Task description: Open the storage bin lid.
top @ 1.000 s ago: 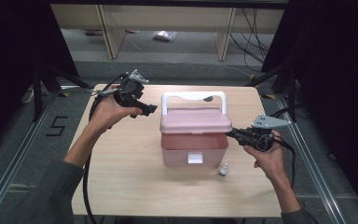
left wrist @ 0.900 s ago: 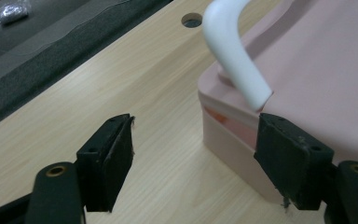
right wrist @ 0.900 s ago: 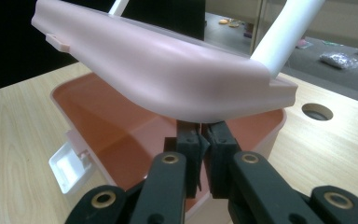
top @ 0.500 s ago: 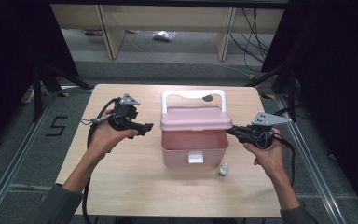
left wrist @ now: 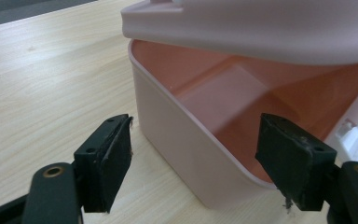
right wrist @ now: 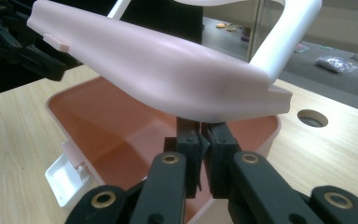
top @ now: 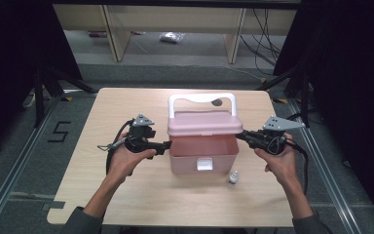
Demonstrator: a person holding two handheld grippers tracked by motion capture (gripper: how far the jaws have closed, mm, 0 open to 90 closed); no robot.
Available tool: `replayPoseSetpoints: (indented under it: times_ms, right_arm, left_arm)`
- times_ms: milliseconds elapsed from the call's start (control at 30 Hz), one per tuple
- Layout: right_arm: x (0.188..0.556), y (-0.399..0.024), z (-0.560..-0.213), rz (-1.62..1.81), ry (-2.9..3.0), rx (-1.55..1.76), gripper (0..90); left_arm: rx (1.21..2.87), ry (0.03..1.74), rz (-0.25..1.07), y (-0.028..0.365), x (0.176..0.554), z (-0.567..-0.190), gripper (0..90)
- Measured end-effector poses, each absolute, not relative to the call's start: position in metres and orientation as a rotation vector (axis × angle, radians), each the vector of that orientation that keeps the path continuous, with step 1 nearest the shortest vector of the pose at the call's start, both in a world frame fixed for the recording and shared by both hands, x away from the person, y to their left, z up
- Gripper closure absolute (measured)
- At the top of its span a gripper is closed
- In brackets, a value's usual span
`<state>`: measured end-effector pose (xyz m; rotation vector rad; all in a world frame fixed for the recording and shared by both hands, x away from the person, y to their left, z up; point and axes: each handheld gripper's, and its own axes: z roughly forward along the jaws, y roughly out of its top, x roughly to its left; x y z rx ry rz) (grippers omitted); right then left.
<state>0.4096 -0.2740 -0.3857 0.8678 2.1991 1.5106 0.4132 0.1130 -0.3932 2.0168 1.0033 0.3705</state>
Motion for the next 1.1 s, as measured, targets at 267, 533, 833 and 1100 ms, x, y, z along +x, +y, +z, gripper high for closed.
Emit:
replayPoseSetpoints:
  times_ms: [267, 533, 833, 1100]
  right_arm:
    - [0.410, -0.272, -0.384, 1.505, 2.186, 0.860, 86.6]
    - [0.413, -0.273, -0.382, 1.503, 2.186, 0.836, 86.6]
    - [0.416, -0.273, -0.380, 1.503, 2.181, 0.868, 86.6]
    - [0.423, -0.270, -0.376, 1.511, 2.167, 0.824, 87.3]
  left_arm:
    - [2.024, 1.008, 0.366, 0.101, 0.416, -0.404, 30.5]
    - [2.067, 0.962, 0.382, 0.091, 0.417, -0.414, 46.3]
    - [2.075, 0.949, 0.373, 0.091, 0.415, -0.418, 52.5]
    - [2.071, 0.949, 0.371, 0.091, 0.413, -0.417, 56.0]
